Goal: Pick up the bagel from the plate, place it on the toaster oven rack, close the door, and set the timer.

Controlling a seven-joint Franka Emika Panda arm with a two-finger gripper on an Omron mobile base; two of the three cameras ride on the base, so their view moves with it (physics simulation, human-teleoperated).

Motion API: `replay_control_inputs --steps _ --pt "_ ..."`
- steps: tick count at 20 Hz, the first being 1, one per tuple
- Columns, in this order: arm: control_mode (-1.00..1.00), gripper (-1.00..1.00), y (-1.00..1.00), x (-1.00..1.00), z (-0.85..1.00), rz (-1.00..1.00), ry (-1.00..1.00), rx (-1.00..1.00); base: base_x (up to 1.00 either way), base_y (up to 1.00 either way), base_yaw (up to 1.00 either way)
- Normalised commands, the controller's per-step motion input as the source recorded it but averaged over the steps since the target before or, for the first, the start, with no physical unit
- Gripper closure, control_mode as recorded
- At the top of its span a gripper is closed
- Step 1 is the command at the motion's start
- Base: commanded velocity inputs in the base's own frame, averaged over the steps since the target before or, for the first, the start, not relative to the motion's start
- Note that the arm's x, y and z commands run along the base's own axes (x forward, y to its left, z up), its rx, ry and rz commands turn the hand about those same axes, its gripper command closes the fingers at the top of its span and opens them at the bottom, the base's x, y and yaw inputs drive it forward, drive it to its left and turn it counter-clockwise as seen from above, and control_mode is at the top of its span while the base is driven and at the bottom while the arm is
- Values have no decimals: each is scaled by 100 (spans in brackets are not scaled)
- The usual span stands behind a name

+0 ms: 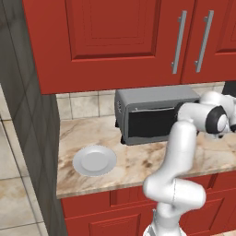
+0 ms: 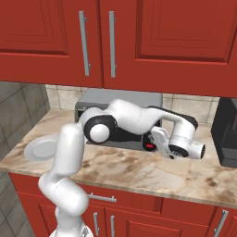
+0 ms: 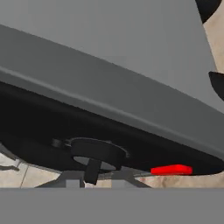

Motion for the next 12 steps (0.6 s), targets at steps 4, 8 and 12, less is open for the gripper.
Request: replay_control_inputs --steps 4,8,12 --pt "-100 100 0 20 -19 5 0 29 0 0 0" --pt "-100 100 2 20 -23 2 0 30 0 0 0" --pt "-100 100 3 20 -14 1 0 24 0 0 0"
